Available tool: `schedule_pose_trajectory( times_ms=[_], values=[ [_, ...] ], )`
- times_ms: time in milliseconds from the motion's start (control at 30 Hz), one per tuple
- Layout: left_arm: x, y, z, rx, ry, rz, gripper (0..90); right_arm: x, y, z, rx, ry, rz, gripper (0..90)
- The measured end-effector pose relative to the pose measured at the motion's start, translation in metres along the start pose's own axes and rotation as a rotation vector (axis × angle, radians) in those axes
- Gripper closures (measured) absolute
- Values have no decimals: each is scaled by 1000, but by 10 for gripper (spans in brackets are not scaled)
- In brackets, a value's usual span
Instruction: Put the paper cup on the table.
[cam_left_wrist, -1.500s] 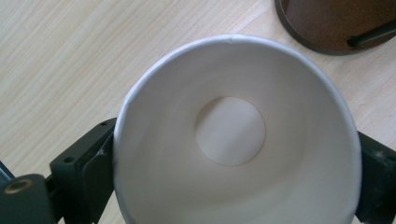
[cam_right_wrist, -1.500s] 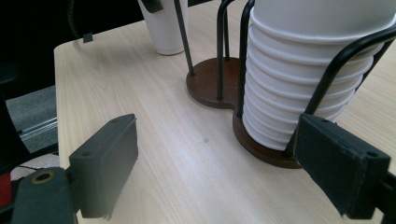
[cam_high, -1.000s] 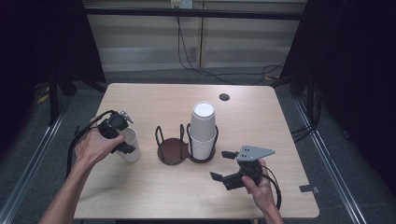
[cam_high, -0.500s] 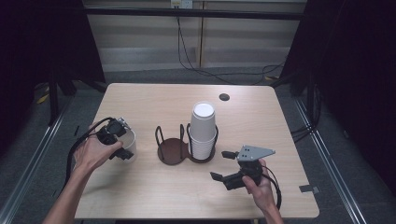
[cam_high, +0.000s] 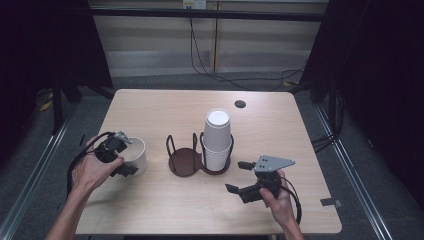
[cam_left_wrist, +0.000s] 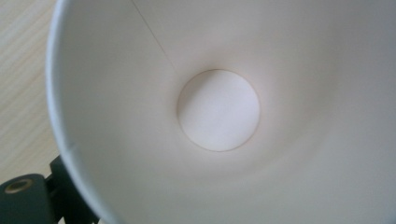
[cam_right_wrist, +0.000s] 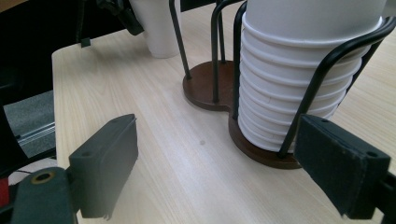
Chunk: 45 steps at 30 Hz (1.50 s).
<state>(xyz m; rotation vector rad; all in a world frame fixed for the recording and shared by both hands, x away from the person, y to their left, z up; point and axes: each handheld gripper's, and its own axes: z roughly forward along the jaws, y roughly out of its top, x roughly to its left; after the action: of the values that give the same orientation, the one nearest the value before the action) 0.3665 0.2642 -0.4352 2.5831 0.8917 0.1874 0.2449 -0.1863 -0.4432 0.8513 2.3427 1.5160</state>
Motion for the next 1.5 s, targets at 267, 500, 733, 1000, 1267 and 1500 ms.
schedule_pose_trajectory(
  times_ms=[267,500,733,1000,1267,1500],
  values=[
    [3,-20,-8,-103,-23,-52,71,0,0,-3,-9,-4,4,137],
    [-4,-34,-15,-163,15,-66,101,-2,-1,-6,-14,-13,8,137],
    [-14,-53,-21,-266,2,-116,155,-2,-3,-10,-24,-24,15,137],
    [-34,-72,-24,-409,3,-165,160,-1,-3,-8,-24,-28,18,137],
    [-65,-81,-22,-568,-10,-221,169,-1,-6,-14,-37,-52,22,137],
    [-89,-76,-15,-647,-27,-203,187,3,-12,-16,-44,-68,28,137]
  ],
)
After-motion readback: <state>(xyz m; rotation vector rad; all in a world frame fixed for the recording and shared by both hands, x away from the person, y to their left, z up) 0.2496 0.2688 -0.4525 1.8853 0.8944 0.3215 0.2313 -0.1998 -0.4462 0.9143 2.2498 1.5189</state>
